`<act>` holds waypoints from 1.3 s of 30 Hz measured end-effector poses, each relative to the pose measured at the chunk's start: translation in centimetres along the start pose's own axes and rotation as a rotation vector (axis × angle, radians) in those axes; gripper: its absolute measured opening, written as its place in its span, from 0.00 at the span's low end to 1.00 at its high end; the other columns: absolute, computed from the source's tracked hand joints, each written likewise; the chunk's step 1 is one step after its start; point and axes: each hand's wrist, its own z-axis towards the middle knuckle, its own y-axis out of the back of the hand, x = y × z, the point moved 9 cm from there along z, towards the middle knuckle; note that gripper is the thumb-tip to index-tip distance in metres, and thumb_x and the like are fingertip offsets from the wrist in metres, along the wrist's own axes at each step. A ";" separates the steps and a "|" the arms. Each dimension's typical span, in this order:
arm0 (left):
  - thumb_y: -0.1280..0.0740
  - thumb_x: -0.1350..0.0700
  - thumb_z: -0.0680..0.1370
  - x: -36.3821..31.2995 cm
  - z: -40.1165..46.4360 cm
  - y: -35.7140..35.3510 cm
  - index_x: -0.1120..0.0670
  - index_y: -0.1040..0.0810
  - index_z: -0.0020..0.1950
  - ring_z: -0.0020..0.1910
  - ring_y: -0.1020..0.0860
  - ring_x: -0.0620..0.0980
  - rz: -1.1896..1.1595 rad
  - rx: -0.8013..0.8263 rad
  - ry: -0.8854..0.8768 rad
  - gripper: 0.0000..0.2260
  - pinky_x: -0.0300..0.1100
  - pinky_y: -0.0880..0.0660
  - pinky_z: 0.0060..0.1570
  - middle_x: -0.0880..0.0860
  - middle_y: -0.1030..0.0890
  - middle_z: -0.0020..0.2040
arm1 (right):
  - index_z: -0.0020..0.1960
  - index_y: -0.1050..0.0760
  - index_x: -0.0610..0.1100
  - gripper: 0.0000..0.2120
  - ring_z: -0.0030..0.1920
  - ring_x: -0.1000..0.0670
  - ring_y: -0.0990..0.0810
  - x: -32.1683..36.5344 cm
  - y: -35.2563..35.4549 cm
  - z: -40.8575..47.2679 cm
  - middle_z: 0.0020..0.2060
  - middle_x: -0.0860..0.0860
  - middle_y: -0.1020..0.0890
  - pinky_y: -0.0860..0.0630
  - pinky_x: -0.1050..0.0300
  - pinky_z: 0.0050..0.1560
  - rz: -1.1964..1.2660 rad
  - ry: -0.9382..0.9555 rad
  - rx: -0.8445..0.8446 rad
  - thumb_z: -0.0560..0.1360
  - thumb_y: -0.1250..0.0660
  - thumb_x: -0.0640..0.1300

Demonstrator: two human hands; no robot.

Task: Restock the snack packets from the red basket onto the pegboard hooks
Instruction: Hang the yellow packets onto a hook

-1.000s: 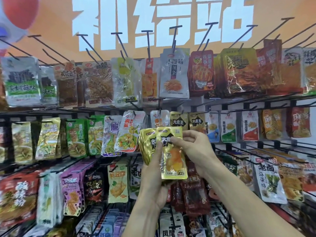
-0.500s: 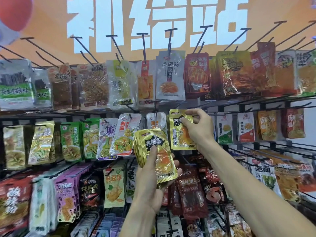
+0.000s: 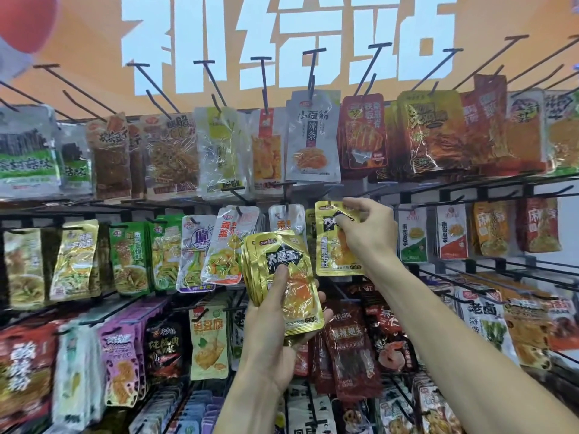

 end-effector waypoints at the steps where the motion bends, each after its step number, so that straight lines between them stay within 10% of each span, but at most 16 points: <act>1: 0.27 0.48 0.78 -0.1 0.0 0.1 0.61 0.18 0.62 0.46 0.12 0.60 0.005 0.000 -0.002 0.20 0.52 0.15 0.37 0.63 0.12 0.50 | 0.64 0.17 0.49 0.17 0.52 0.51 0.16 -0.3 0.3 -0.1 0.59 0.51 0.15 0.19 0.46 0.60 -0.004 -0.008 -0.003 0.76 0.26 0.40; 11: 0.26 0.49 0.77 -0.3 -0.6 0.2 0.62 0.19 0.62 0.46 0.12 0.61 0.001 -0.003 0.015 0.20 0.52 0.15 0.36 0.64 0.13 0.50 | 0.66 0.18 0.47 0.19 0.56 0.52 0.17 -1.9 -1.0 -0.1 0.61 0.51 0.18 0.19 0.50 0.60 0.086 -0.036 0.055 0.76 0.24 0.39; 14: 0.25 0.49 0.77 -0.2 -0.3 0.4 0.61 0.23 0.69 0.46 0.12 0.62 -0.023 -0.018 0.026 0.25 0.53 0.16 0.35 0.65 0.13 0.51 | 0.67 0.19 0.47 0.19 0.40 0.60 0.19 -2.3 -1.4 0.5 0.60 0.51 0.20 0.21 0.61 0.48 0.097 -0.058 0.050 0.77 0.24 0.39; 17: 0.23 0.48 0.75 -0.1 0.0 0.8 0.59 0.30 0.76 0.48 0.12 0.63 -0.033 -0.033 0.027 0.34 0.53 0.15 0.36 0.64 0.13 0.53 | 0.66 0.18 0.47 0.20 0.53 0.50 0.17 -2.0 -2.1 0.8 0.57 0.53 0.21 0.17 0.44 0.56 0.144 -0.082 0.072 0.75 0.23 0.39; 19: 0.23 0.48 0.73 0.0 0.3 1.1 0.59 0.30 0.77 0.49 0.12 0.63 -0.031 -0.036 0.030 0.36 0.53 0.15 0.36 0.64 0.13 0.54 | 0.67 0.19 0.46 0.20 0.60 0.51 0.20 -1.9 -1.7 0.4 0.57 0.54 0.20 0.18 0.50 0.58 0.154 -0.072 0.073 0.76 0.24 0.37; 33: 0.23 0.49 0.75 0.4 0.4 1.0 0.60 0.28 0.74 0.49 0.12 0.64 -0.032 -0.006 0.041 0.32 0.54 0.15 0.37 0.65 0.13 0.53 | 0.68 0.20 0.47 0.21 0.40 0.40 0.14 -1.3 -0.7 -0.4 0.54 0.55 0.14 0.15 0.40 0.43 0.163 0.018 0.020 0.76 0.24 0.39; 39: 0.23 0.49 0.75 0.2 0.3 0.5 0.61 0.30 0.76 0.49 0.12 0.64 -0.032 0.020 0.033 0.34 0.55 0.15 0.37 0.65 0.13 0.53 | 0.69 0.20 0.45 0.22 0.60 0.55 0.18 -1.0 -1.2 0.2 0.61 0.53 0.16 0.21 0.49 0.66 0.138 0.051 0.017 0.76 0.24 0.40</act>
